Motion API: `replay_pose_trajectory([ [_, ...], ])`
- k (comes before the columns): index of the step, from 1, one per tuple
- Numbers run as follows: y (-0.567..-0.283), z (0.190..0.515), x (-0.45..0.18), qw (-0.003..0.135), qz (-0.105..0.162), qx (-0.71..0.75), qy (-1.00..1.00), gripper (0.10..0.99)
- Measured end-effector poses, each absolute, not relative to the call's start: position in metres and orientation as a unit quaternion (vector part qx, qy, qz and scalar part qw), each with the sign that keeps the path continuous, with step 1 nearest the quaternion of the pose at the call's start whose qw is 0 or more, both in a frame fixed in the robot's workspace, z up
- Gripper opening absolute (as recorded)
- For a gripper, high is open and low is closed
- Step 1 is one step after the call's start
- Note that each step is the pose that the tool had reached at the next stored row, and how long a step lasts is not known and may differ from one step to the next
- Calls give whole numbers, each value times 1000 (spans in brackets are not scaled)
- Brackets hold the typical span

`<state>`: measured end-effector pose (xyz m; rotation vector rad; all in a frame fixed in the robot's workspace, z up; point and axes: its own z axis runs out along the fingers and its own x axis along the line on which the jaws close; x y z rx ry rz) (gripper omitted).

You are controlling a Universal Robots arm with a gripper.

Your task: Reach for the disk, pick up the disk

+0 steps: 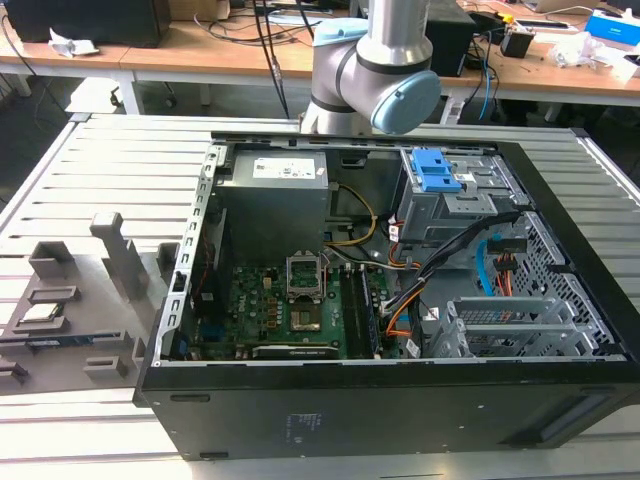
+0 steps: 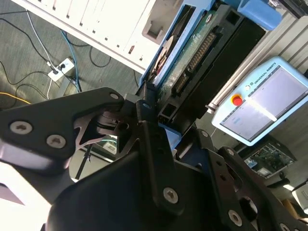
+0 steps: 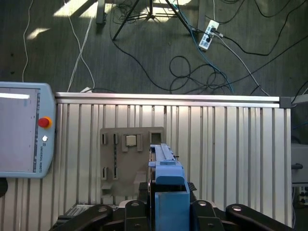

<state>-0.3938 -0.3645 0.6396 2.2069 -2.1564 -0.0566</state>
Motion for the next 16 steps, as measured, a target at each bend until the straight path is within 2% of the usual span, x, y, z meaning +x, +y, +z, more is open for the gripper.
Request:
replay_pose_trajectory([
  [4, -364, 640, -394, 11, -35, 715, -698, 365],
  [16, -364, 639, -360, 13, -37, 715, -698, 365],
])
